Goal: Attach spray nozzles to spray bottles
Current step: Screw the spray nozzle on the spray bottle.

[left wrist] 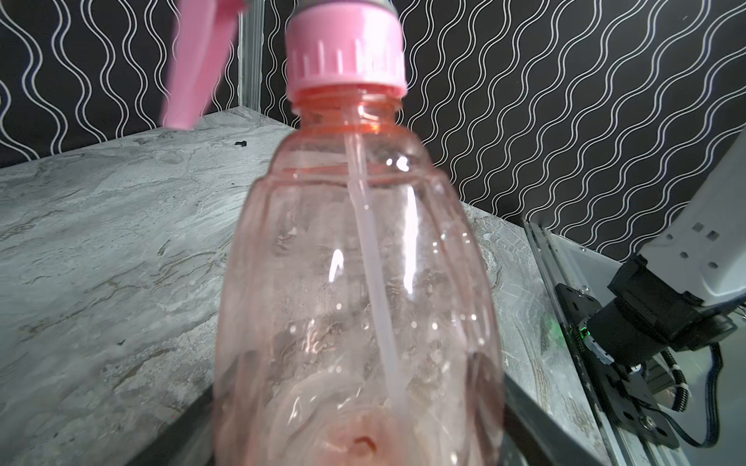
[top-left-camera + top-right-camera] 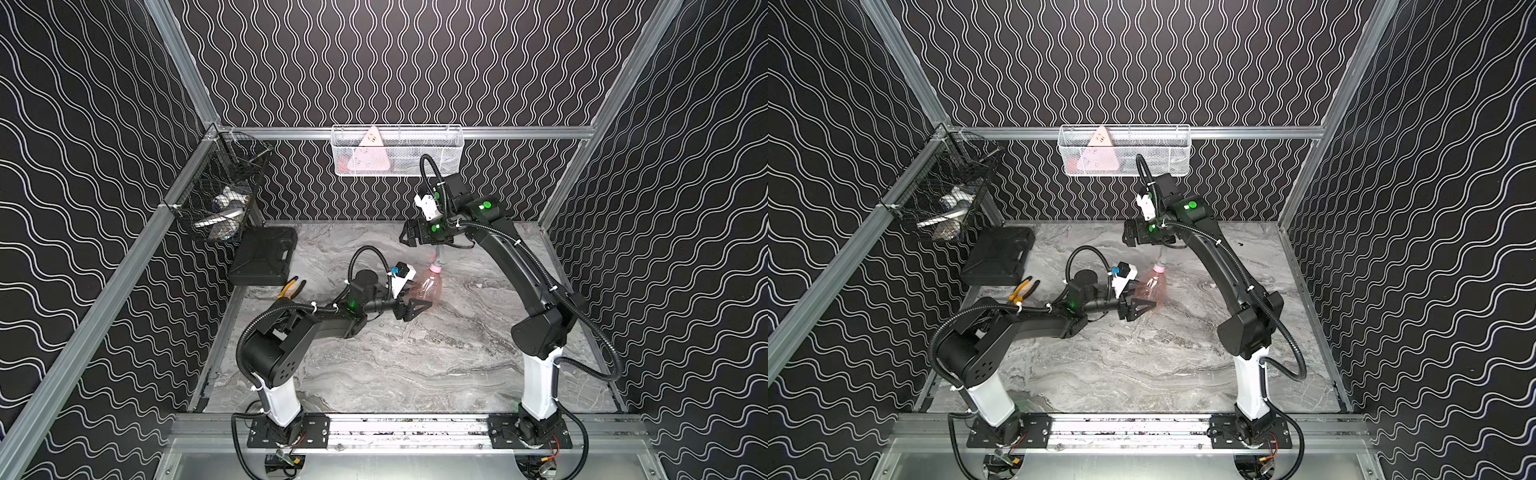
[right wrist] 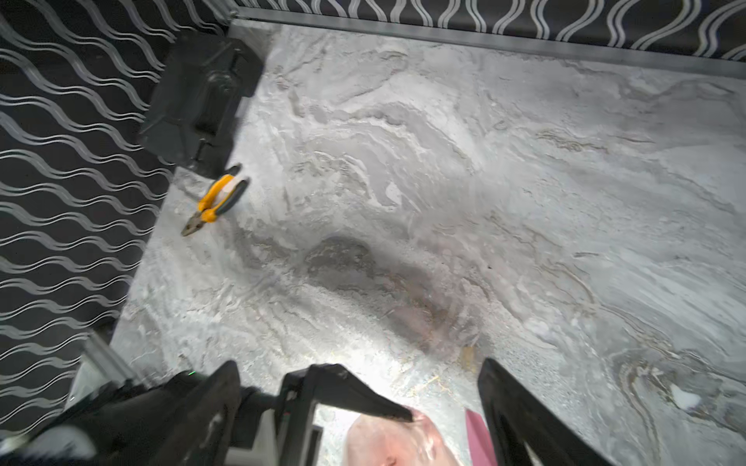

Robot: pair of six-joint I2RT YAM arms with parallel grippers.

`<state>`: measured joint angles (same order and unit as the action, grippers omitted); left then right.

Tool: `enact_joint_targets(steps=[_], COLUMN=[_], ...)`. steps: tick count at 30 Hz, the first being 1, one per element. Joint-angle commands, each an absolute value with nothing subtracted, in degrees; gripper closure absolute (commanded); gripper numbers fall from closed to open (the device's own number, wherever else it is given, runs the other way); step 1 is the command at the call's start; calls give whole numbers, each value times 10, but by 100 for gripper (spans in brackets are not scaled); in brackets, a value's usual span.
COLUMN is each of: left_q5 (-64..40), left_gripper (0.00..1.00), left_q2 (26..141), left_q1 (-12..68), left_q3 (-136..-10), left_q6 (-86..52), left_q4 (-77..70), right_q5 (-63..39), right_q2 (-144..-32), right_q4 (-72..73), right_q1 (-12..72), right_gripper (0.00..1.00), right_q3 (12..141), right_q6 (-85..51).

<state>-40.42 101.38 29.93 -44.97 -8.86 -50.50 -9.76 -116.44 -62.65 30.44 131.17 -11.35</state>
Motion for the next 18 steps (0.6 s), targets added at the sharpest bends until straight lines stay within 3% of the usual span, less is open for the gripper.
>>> enact_joint_targets(steps=[1, 18], left_q5=[-399, -391], left_gripper=[65, 65], left_q2=[1005, 1003], left_q1=[298, 292], left_q3=[-447, -442], left_q6=[-69, -87], left_q4=[-541, -572], right_q5=[-96, -182], right_q2=[-1144, -1051], right_q4=[-650, -607], right_q1=[294, 264], right_gripper=[7, 8], right_q3=[1283, 1162], right_q6=[-112, -135])
